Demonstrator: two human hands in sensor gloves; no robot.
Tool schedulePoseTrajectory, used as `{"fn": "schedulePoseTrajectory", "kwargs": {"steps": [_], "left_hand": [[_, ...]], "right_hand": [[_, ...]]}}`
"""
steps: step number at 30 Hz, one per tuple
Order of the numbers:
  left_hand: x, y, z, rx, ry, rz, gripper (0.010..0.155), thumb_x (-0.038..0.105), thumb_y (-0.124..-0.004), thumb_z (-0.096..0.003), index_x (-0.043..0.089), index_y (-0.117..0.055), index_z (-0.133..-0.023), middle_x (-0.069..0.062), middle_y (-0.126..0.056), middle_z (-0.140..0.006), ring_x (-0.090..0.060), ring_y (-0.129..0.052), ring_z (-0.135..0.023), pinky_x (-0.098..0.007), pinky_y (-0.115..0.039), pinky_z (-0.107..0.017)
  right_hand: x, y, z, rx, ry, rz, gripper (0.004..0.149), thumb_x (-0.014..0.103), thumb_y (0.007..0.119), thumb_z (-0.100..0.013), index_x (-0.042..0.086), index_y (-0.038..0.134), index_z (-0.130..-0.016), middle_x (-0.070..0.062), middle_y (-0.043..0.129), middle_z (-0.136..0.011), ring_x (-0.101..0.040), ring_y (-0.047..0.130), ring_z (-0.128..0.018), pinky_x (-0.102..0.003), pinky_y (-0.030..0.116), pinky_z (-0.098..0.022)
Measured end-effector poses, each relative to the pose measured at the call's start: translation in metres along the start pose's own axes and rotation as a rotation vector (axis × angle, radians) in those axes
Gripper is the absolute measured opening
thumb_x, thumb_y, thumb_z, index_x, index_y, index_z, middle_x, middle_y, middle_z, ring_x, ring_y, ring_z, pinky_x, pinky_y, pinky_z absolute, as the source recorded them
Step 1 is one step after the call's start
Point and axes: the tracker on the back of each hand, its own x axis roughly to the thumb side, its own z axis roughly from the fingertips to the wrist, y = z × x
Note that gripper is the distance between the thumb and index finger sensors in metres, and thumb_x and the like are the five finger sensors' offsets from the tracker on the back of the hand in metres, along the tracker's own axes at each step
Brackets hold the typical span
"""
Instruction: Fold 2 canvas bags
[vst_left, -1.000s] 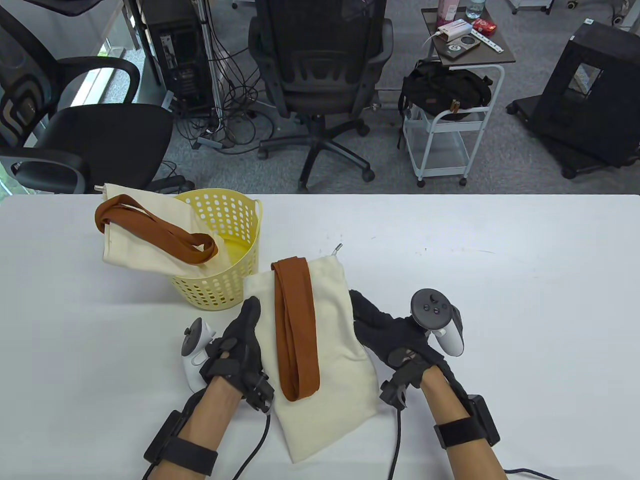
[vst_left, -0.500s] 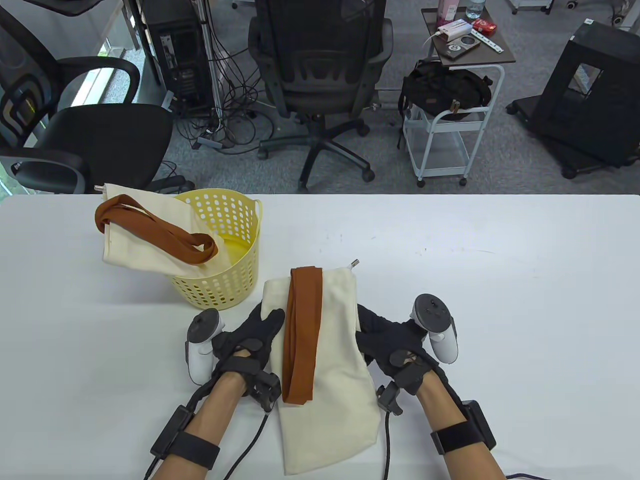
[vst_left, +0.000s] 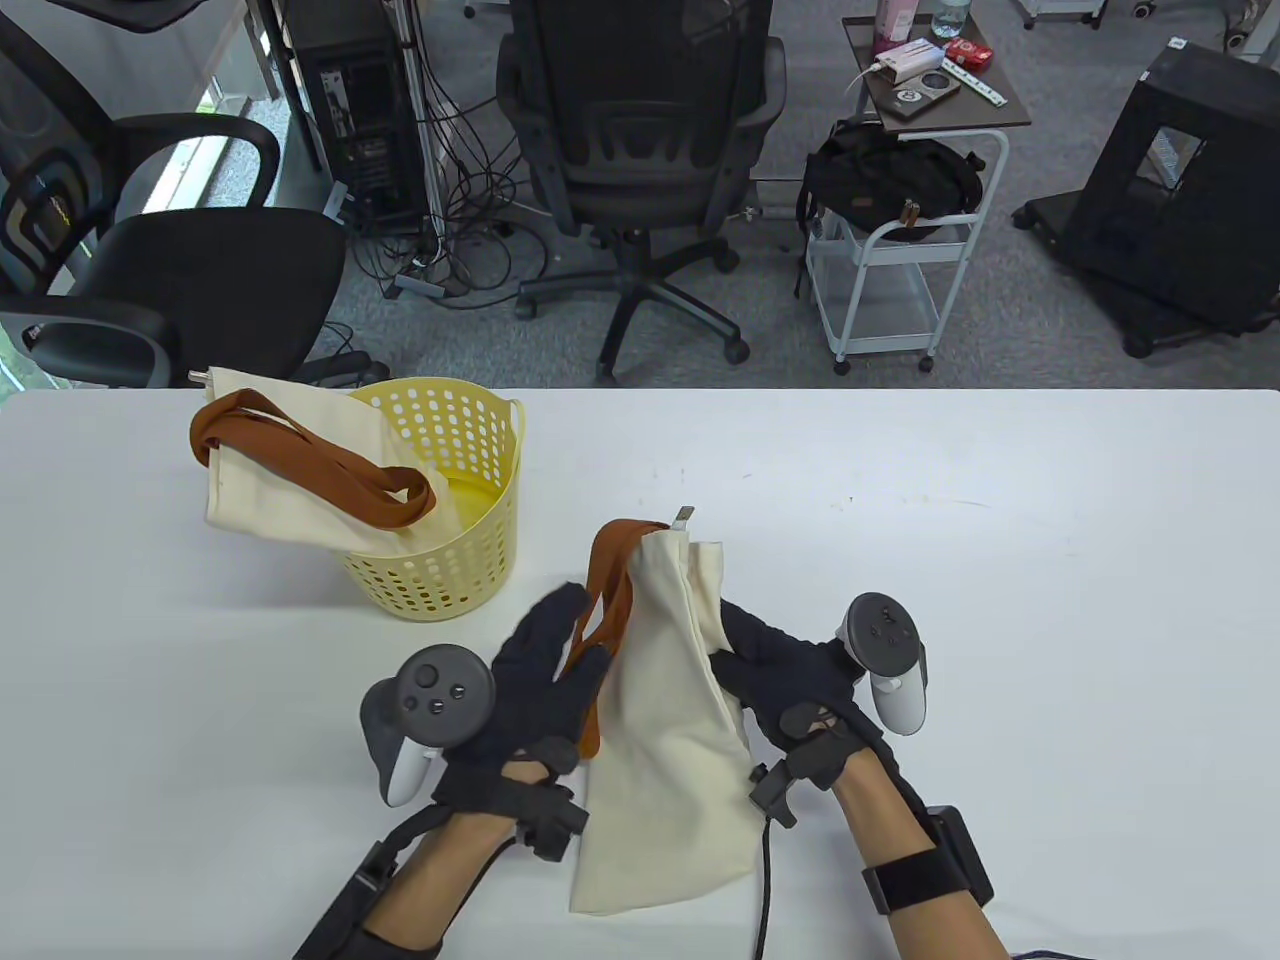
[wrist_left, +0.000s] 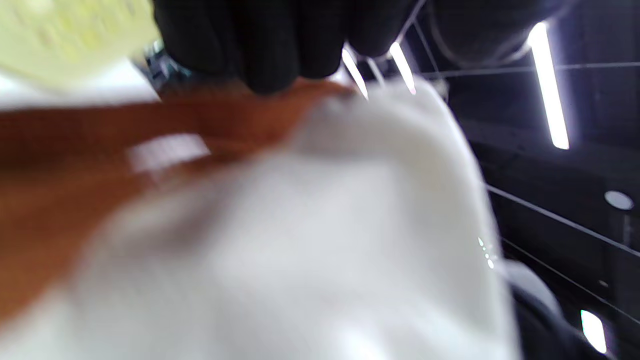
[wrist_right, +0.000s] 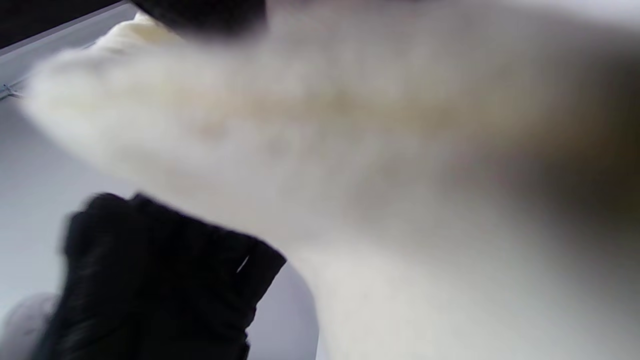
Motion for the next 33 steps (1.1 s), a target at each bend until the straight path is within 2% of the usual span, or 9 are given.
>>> {"fn": "schedulePoseTrajectory", "kwargs": {"steps": [2,4,8,10,12,15,20,29,33], "left_hand": [[0.004,-0.021,-0.002,-0.152,0.059,0.033,0.078,0.056,-0.076,-0.0428,0.019,-0.047,-0.105,-0.014,-0.05,-0.111,-0.043,-0.072,-0.097,-0.058,-0.065,-0.069],[0.005,-0.037,-0.002,-0.261,0.099,0.085,0.087,0.06,-0.074,-0.0434,0.018,-0.03,-0.107,-0.015,-0.03,-0.113,-0.045,-0.054,-0.104,-0.061,-0.057,-0.073],[0.002,-0.051,0.002,-0.266,0.168,0.219,0.097,0.063,-0.072,-0.0433,0.016,-0.013,-0.104,-0.016,-0.013,-0.111,-0.047,-0.041,-0.106,-0.063,-0.049,-0.075],[0.0,-0.049,0.002,-0.195,0.177,0.232,0.094,0.061,-0.073,-0.0445,0.015,-0.017,-0.104,-0.017,-0.02,-0.111,-0.048,-0.048,-0.104,-0.062,-0.053,-0.074],[-0.005,-0.042,0.001,-0.108,0.186,0.218,0.082,0.054,-0.073,-0.0466,0.015,-0.03,-0.104,-0.017,-0.037,-0.11,-0.045,-0.064,-0.098,-0.06,-0.063,-0.071],[-0.013,-0.033,0.001,-0.059,0.2,0.274,0.064,0.042,-0.069,-0.0496,0.016,-0.046,-0.103,-0.016,-0.053,-0.107,-0.044,-0.077,-0.092,-0.058,-0.071,-0.067],[-0.024,-0.021,-0.004,-0.02,0.209,0.326,0.051,0.038,-0.071,-0.049,0.017,-0.067,-0.095,-0.013,-0.074,-0.098,-0.04,-0.092,-0.083,-0.055,-0.08,-0.061],[-0.059,0.021,-0.006,0.0,0.295,0.493,0.047,0.042,-0.072,-0.0488,0.019,-0.075,-0.089,-0.012,-0.082,-0.092,-0.037,-0.096,-0.076,-0.055,-0.078,-0.06],[-0.082,0.036,-0.008,-0.056,0.352,0.507,0.046,0.042,-0.072,-0.0488,0.019,-0.075,-0.089,-0.012,-0.083,-0.092,-0.037,-0.096,-0.075,-0.055,-0.078,-0.06]], "right_hand": [[0.005,0.005,0.002,-0.012,-0.011,0.055,0.054,0.023,0.076,-0.049,0.034,0.063,-0.1,0.0,0.083,-0.096,-0.026,0.103,-0.066,-0.032,0.093,-0.037],[0.013,0.012,0.005,-0.034,-0.018,0.139,0.054,0.023,0.077,-0.049,0.032,0.062,-0.1,-0.002,0.083,-0.096,-0.026,0.103,-0.065,-0.032,0.093,-0.035],[0.032,0.029,0.014,-0.111,-0.055,0.305,0.054,0.023,0.079,-0.048,0.028,0.064,-0.1,-0.007,0.084,-0.094,-0.027,0.106,-0.06,-0.03,0.094,-0.03],[0.037,0.034,0.016,-0.131,-0.082,0.382,0.055,0.023,0.079,-0.047,0.027,0.063,-0.099,-0.008,0.084,-0.094,-0.027,0.107,-0.059,-0.029,0.094,-0.03],[0.041,0.039,0.017,-0.129,-0.106,0.405,0.054,0.023,0.08,-0.047,0.026,0.064,-0.099,-0.009,0.084,-0.094,-0.027,0.106,-0.059,-0.03,0.094,-0.03],[0.04,0.036,0.016,-0.121,-0.101,0.362,0.054,0.023,0.08,-0.047,0.026,0.064,-0.099,-0.009,0.084,-0.093,-0.027,0.107,-0.059,-0.03,0.095,-0.03],[0.037,0.03,0.016,-0.142,-0.088,0.286,0.054,0.022,0.08,-0.047,0.026,0.066,-0.099,-0.01,0.085,-0.092,-0.028,0.107,-0.058,-0.03,0.095,-0.029],[0.032,-0.022,0.026,-0.263,0.058,0.319,0.053,0.025,0.08,-0.047,0.027,0.067,-0.099,-0.006,0.093,-0.086,-0.023,0.11,-0.05,-0.027,0.095,-0.025],[0.022,-0.051,0.034,-0.328,0.183,0.342,0.052,0.024,0.08,-0.047,0.027,0.069,-0.098,-0.005,0.093,-0.086,-0.023,0.11,-0.05,-0.029,0.094,-0.026]]}}
